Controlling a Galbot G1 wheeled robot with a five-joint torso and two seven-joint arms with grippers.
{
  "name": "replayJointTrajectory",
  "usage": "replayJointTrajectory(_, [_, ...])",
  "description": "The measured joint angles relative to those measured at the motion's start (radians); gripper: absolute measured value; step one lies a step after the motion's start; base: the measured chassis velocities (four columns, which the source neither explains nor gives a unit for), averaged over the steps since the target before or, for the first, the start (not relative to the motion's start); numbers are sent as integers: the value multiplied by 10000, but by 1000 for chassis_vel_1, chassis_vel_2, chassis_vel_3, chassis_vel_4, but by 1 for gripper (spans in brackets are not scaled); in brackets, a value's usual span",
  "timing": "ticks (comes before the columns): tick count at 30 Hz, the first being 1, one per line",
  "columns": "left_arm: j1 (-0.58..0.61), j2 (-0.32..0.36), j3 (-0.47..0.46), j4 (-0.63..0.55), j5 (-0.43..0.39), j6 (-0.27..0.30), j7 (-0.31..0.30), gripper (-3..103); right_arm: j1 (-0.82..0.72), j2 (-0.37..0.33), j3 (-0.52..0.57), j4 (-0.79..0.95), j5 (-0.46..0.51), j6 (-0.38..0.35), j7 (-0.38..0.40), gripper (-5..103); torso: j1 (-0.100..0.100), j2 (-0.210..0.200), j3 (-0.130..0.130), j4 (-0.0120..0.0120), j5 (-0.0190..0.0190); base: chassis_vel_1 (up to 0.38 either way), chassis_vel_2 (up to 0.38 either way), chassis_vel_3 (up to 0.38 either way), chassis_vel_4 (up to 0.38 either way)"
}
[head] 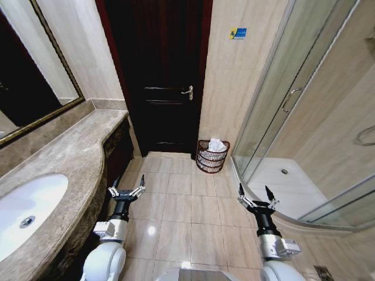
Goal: Discard the used towel into the hamper.
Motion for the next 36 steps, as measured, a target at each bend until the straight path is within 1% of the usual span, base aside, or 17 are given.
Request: replayJointTrajectory(36, [0,0,0,0,0,0,0,100,0,0,0,0,0,0,0,100,-1,0,0,0,0,0,0,0,0])
